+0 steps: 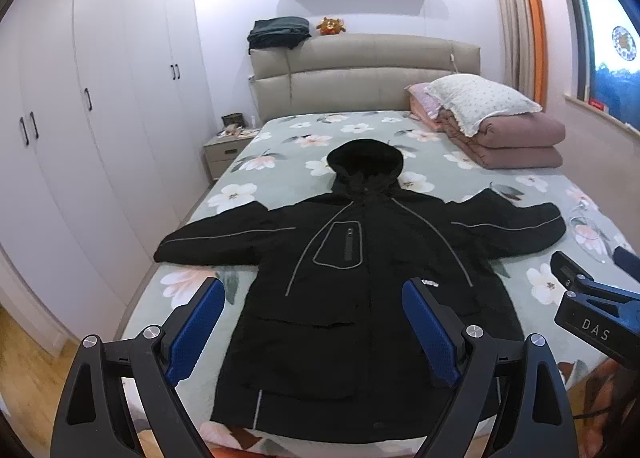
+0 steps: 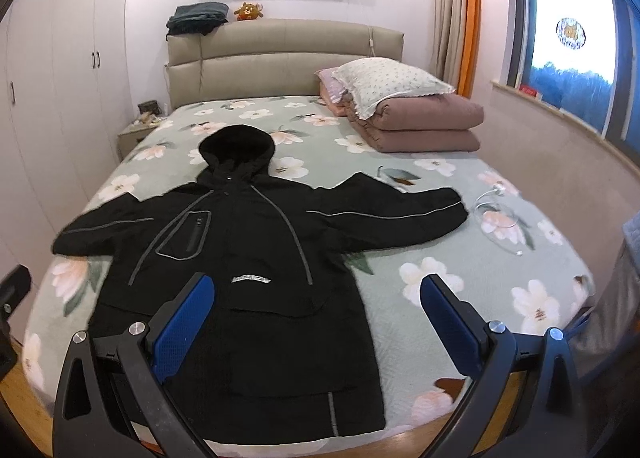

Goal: Fold large clothes

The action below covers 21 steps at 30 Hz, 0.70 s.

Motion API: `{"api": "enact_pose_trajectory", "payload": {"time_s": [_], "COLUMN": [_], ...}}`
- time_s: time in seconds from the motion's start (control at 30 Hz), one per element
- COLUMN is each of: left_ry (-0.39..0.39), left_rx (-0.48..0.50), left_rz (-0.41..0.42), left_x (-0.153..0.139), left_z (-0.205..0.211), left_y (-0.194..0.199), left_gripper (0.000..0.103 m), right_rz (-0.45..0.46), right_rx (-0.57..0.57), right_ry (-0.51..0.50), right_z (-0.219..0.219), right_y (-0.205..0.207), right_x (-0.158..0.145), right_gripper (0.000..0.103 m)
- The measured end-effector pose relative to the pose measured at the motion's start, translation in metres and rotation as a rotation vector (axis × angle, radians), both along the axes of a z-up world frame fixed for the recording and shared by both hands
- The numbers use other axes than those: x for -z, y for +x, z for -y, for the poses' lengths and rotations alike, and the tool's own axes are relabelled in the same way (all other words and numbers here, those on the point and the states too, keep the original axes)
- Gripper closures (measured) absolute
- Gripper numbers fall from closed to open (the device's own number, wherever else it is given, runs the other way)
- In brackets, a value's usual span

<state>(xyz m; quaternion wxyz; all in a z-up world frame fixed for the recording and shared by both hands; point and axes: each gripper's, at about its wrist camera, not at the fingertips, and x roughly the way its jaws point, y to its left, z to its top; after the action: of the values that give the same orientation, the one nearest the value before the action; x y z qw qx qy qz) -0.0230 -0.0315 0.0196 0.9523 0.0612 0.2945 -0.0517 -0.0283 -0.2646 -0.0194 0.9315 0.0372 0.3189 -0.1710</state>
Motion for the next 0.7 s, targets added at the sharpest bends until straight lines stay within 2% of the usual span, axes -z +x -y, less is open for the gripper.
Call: {"api": "enact_pose_trajectory", "payload": {"time_s": [0.17, 0.5, 0.7], "left_ry": [-0.059, -0.049, -0.067], "left_rx": [0.034, -0.021, -0.005], "left_rz": [-0.027, -0.106, -0.145], "left_x": [0.004, 0.017, 0.024], "left_z": [-0.007, -0.009, -0.011], "left_y": [0.002, 0.012, 0.015], "left_gripper": [0.012, 0.012, 0.012], "right_rz": [0.024, 0.000, -0.002], "right_rx": [0.015, 0.041, 0.083], "right_ry": [0.018, -0.028, -0.059], "right_z": [0.006, -0.001, 0.004], "right_y": [-0.003, 0.002, 0.002], "right_x": [0.000, 0.005, 0.008], "right_gripper": [0.000, 0.000, 0.000]}}
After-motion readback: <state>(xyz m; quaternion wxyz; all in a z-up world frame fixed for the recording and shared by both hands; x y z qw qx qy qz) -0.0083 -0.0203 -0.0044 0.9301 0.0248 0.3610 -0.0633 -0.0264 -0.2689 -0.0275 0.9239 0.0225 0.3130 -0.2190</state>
